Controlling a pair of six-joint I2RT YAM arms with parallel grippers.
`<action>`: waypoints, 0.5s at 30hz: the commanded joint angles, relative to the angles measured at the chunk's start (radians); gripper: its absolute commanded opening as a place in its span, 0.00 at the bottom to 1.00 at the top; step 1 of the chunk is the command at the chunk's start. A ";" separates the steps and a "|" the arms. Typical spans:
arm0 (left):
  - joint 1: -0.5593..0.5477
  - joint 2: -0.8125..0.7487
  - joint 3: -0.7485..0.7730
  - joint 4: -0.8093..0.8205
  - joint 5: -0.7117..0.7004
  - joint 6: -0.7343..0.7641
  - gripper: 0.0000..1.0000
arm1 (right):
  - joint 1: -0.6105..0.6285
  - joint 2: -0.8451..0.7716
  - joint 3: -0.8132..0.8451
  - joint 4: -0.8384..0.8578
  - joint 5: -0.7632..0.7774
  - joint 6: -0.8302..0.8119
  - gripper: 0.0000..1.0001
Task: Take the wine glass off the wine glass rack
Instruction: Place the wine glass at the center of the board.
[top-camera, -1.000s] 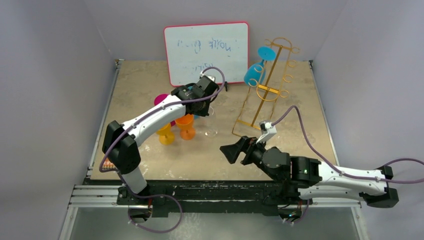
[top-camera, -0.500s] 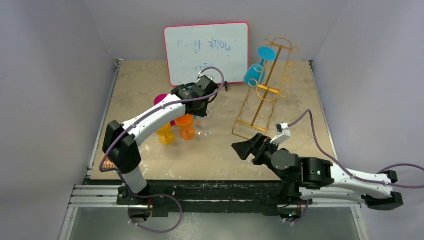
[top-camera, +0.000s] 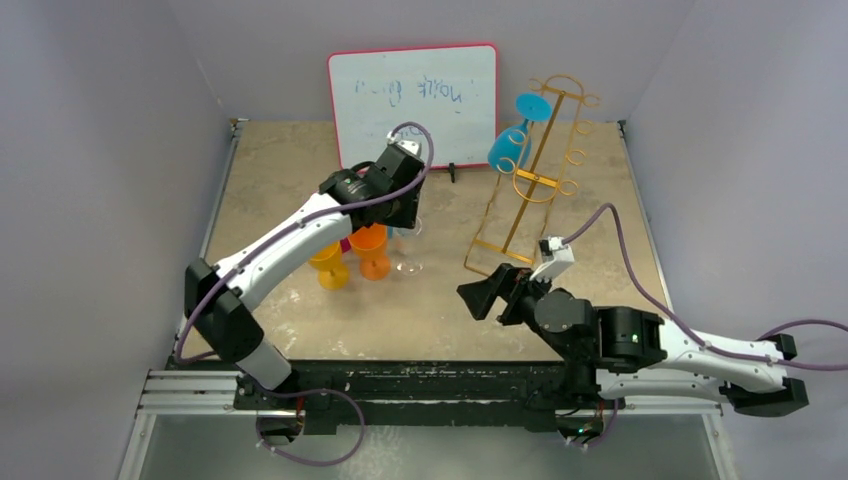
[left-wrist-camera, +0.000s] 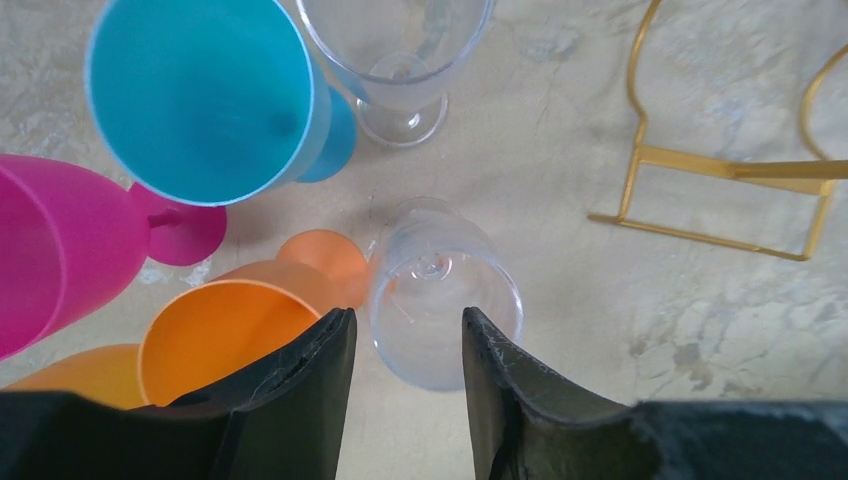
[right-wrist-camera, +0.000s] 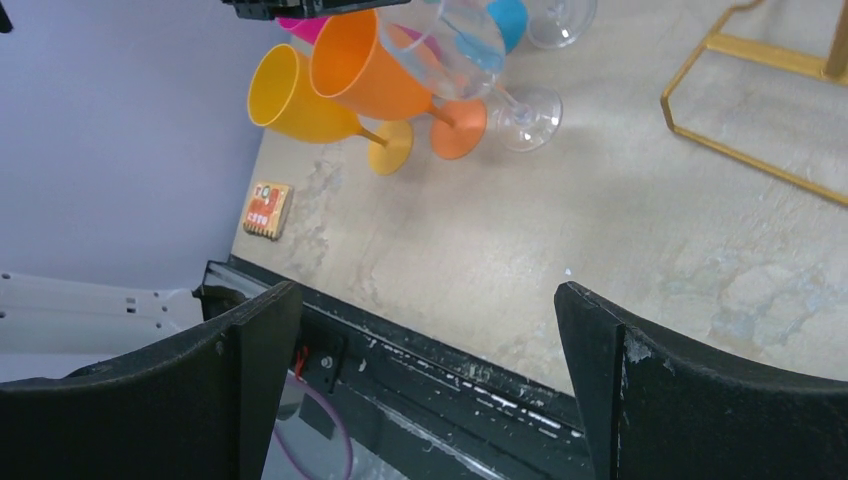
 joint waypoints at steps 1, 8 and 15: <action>-0.002 -0.137 -0.006 0.071 -0.021 -0.043 0.44 | 0.002 -0.020 0.046 0.155 -0.032 -0.262 1.00; -0.002 -0.342 -0.125 0.156 -0.175 -0.114 0.52 | 0.001 0.257 0.355 0.160 -0.134 -0.585 1.00; -0.002 -0.524 -0.235 0.160 -0.258 -0.161 0.68 | -0.191 0.566 0.754 0.075 -0.024 -0.754 0.99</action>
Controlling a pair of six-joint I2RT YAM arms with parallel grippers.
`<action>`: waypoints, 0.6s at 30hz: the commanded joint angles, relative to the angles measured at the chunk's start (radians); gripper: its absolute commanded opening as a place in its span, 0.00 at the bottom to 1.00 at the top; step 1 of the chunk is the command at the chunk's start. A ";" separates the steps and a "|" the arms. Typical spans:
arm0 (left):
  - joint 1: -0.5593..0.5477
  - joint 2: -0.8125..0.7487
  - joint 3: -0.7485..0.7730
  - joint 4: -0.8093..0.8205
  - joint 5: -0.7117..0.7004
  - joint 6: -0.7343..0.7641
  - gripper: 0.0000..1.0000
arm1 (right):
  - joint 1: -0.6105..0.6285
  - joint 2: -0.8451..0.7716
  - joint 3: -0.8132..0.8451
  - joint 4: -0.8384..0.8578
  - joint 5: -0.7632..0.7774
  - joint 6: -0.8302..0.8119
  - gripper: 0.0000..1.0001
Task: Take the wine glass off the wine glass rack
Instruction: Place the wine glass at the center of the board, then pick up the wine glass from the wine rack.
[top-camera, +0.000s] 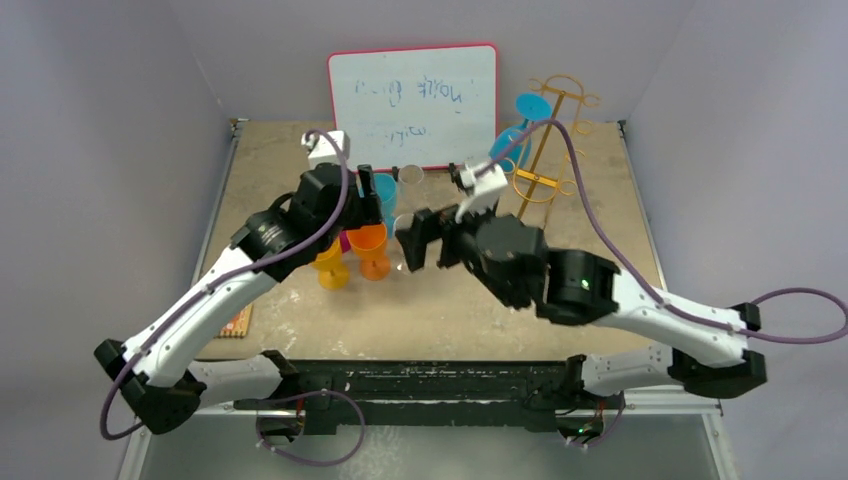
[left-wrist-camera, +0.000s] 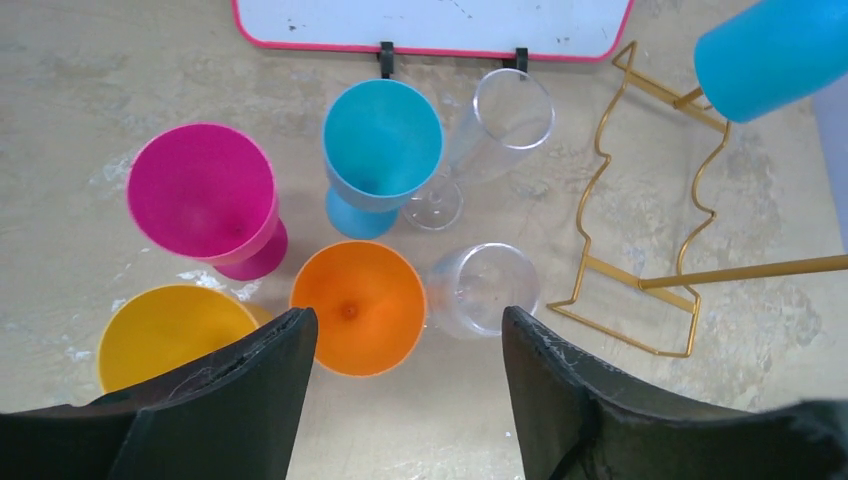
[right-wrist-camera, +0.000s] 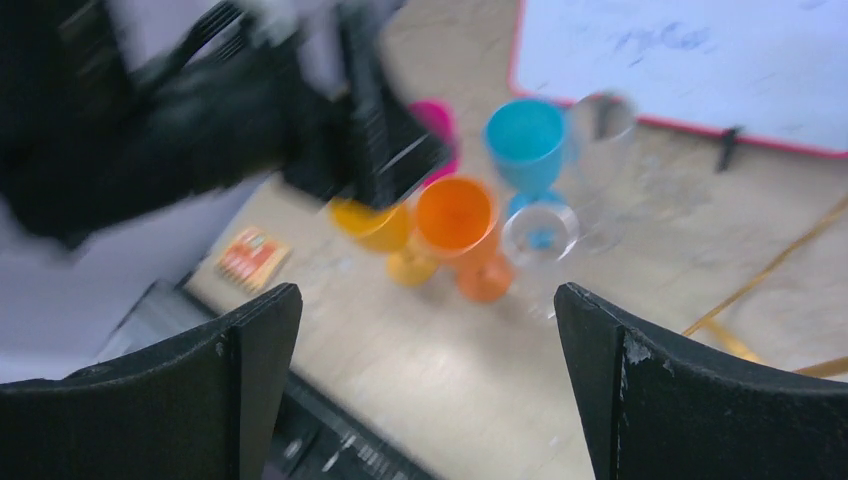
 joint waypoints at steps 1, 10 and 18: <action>-0.003 -0.110 -0.057 0.039 -0.075 -0.038 0.69 | -0.218 0.114 0.185 -0.009 0.009 -0.219 1.00; -0.002 -0.235 -0.068 -0.065 -0.126 -0.070 0.80 | -0.689 0.200 0.427 0.006 -0.173 -0.293 1.00; -0.002 -0.291 -0.108 -0.121 -0.121 -0.141 0.81 | -1.182 0.277 0.463 -0.095 -0.731 -0.123 1.00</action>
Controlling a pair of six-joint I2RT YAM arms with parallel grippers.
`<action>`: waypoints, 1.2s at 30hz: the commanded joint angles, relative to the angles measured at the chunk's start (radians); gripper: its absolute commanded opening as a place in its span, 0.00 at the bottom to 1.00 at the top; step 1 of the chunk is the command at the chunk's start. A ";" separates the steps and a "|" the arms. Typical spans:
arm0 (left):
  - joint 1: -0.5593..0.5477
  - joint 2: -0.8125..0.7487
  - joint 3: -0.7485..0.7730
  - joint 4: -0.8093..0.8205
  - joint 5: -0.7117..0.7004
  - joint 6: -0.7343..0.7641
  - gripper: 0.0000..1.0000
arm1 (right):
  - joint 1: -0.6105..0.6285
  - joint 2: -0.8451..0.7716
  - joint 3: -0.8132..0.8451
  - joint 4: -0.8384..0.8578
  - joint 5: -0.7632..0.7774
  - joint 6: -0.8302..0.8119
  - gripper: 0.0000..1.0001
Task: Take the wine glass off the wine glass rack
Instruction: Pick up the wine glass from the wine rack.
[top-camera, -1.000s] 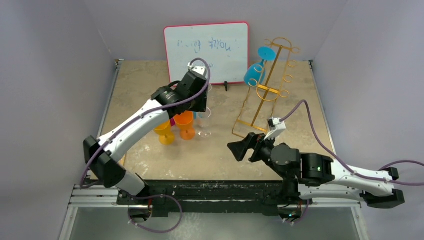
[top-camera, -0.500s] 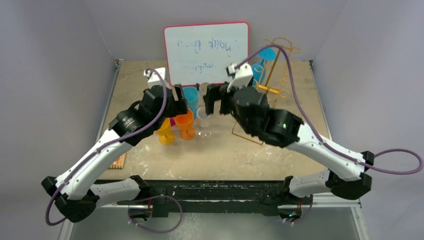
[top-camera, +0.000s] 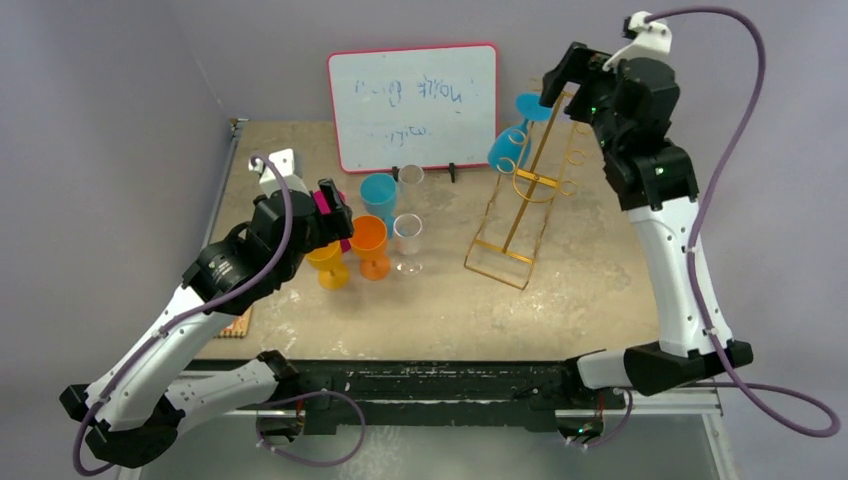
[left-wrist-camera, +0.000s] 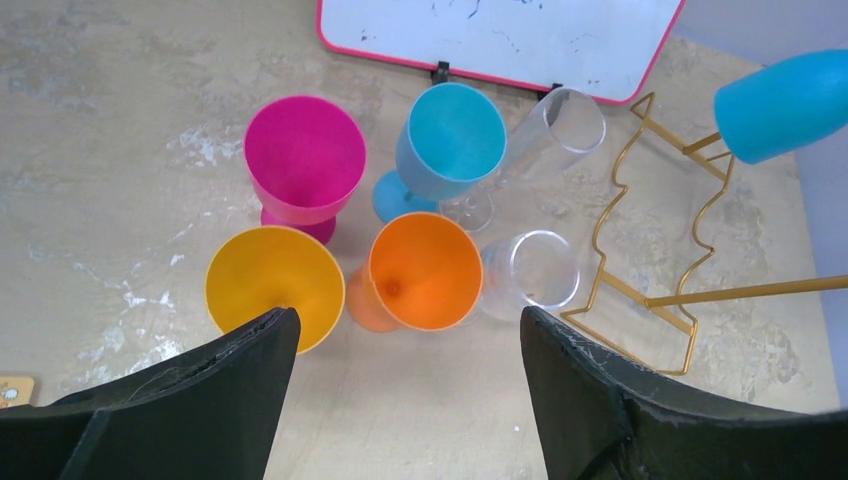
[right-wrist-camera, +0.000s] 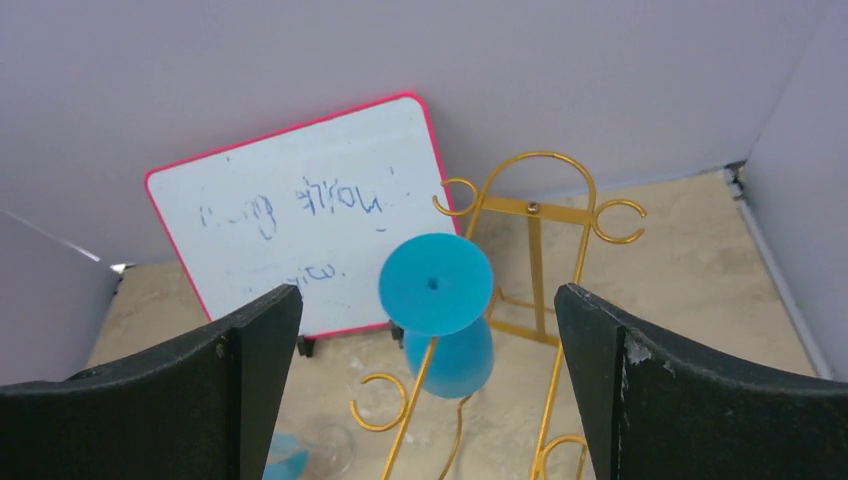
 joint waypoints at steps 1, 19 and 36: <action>-0.003 -0.062 -0.038 -0.014 -0.002 -0.062 0.81 | -0.199 0.051 0.021 -0.048 -0.439 0.110 0.97; -0.002 -0.202 -0.028 -0.119 -0.024 -0.104 0.81 | -0.286 0.103 -0.158 0.122 -0.547 0.304 0.78; -0.003 -0.144 -0.030 -0.087 0.005 -0.095 0.81 | -0.288 0.151 -0.212 0.191 -0.471 0.444 0.62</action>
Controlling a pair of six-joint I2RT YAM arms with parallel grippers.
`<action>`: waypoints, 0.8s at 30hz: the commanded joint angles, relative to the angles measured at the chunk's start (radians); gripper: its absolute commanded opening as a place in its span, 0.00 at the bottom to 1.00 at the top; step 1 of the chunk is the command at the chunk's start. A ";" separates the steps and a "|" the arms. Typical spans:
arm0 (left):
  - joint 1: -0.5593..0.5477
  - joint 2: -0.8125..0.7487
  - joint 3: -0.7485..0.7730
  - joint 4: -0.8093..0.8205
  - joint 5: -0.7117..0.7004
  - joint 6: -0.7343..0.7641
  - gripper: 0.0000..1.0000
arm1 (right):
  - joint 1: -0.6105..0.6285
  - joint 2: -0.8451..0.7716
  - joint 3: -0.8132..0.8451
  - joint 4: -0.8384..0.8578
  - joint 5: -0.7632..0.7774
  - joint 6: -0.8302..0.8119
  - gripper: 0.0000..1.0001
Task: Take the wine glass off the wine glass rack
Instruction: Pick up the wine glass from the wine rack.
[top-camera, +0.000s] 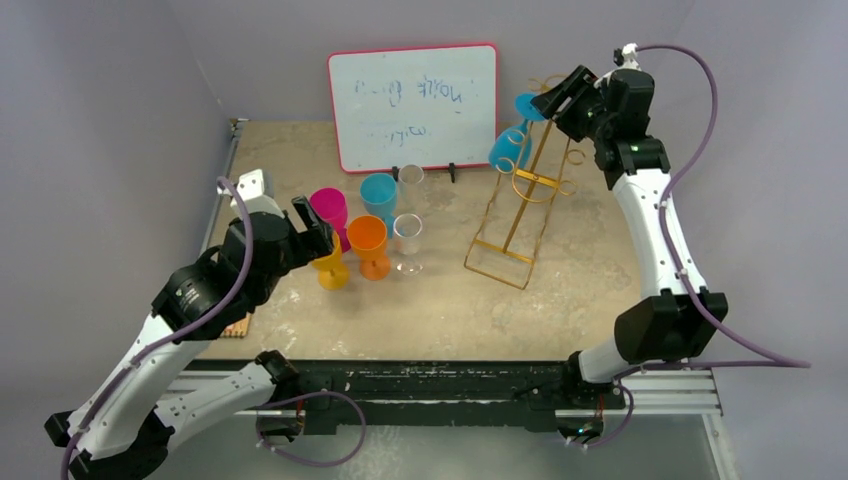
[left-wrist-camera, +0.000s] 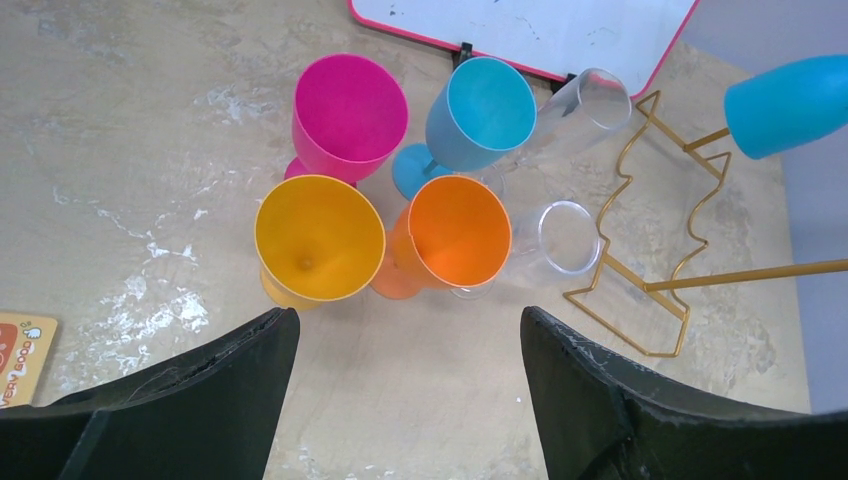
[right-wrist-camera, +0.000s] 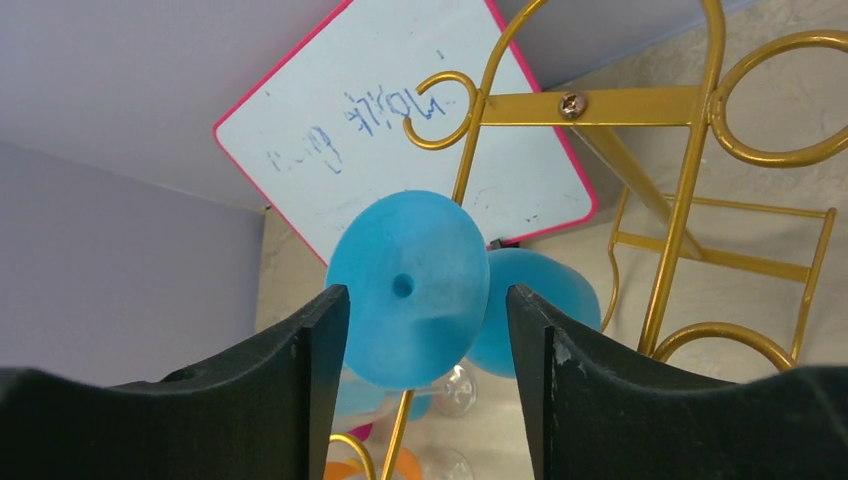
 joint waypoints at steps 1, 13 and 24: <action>-0.002 0.008 0.020 0.035 0.012 0.003 0.81 | -0.001 0.002 -0.013 0.053 0.070 0.062 0.59; -0.002 0.007 -0.002 0.045 -0.013 0.015 0.81 | -0.001 -0.050 -0.121 0.149 -0.039 0.126 0.35; -0.002 0.010 -0.003 0.051 0.031 0.019 0.81 | -0.003 -0.083 -0.146 0.167 0.015 0.165 0.15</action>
